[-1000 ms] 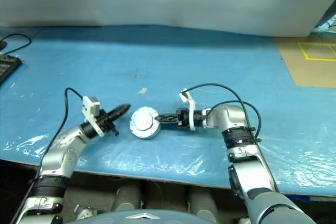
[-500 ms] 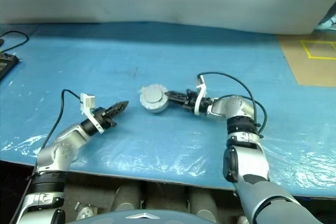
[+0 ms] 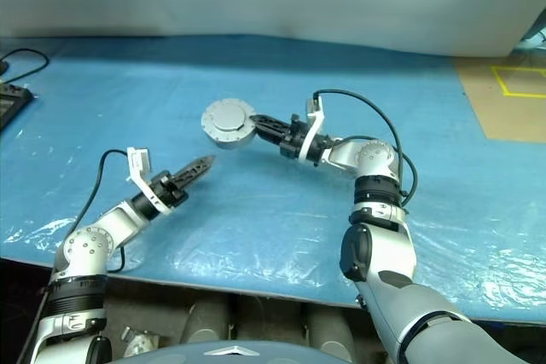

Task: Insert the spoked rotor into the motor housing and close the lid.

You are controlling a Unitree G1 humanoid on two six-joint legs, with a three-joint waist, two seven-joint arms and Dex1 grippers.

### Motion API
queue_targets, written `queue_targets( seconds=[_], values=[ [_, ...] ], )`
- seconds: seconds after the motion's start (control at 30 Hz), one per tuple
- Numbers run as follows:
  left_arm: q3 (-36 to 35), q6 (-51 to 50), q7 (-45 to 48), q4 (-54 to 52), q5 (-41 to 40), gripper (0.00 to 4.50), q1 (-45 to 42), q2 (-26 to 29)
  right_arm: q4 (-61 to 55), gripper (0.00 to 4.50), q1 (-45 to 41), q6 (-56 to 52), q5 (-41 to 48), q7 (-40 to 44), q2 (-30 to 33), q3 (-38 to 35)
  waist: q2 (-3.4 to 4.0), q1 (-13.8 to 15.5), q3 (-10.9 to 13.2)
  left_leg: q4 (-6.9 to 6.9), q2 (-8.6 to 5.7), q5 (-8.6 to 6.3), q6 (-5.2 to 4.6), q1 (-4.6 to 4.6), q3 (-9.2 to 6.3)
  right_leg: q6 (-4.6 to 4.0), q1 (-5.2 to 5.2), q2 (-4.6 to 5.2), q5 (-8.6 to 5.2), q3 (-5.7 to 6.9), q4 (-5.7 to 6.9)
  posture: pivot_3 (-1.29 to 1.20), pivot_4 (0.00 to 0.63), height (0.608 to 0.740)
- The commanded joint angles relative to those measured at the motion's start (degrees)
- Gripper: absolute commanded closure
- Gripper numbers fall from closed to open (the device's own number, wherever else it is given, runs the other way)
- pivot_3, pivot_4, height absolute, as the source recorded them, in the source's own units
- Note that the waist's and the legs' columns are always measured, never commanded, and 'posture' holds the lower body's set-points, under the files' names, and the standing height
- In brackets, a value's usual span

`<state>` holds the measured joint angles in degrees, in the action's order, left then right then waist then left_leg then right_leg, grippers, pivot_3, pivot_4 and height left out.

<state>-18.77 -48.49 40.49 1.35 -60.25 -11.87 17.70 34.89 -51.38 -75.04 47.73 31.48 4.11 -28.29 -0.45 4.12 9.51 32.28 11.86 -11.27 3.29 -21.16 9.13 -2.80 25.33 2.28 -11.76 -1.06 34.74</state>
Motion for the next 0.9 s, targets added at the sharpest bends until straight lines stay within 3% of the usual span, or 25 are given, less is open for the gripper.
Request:
queue_targets(
  seconds=[0.03,0.4,0.87,0.9],
  values=[
    [-1.71,-3.42,-1.02,-2.81,-5.41,0.04,-0.27,-0.15,-4.03,3.27,-1.02,-1.07,3.69,1.17,-0.66,-0.1,0.0,0.01,0.01,0.0,0.0,0.0,0.0,0.0,0.0,0.0,0.0,0.0,0.0,0.0,0.0,0.0,0.15,0.74],
    [-4.04,-3.62,-4.33,-1.72,-10.48,0.04,-1.53,-1.88,-7.27,3.27,1.22,-3.88,3.78,2.56,-1.73,3.46,-0.01,0.11,0.11,-0.02,0.0,0.0,0.01,-0.01,-0.02,0.02,0.0,-0.01,0.01,0.01,-0.02,0.0,0.15,0.74],
    [-1.05,-1.91,-1.68,-0.3,-6.34,0.04,-1.62,-2.4,-12.73,3.27,4.42,-5.93,3.76,3.13,-3.71,7.56,-0.04,0.17,0.13,0.01,-0.01,0.01,0.03,0.0,-0.09,0.05,-0.04,0.01,0.02,0.06,-0.01,0.0,0.15,0.74],
    [-0.97,-2.1,-1.44,-0.33,-6.44,0.21,-1.48,-2.4,-12.61,3.27,4.29,-5.77,3.72,3.08,-3.77,7.54,-0.04,0.17,0.13,0.01,-0.01,0.01,0.03,0.0,-0.09,0.05,-0.04,0.01,0.02,0.06,-0.01,0.0,0.15,0.74]
  ],
)
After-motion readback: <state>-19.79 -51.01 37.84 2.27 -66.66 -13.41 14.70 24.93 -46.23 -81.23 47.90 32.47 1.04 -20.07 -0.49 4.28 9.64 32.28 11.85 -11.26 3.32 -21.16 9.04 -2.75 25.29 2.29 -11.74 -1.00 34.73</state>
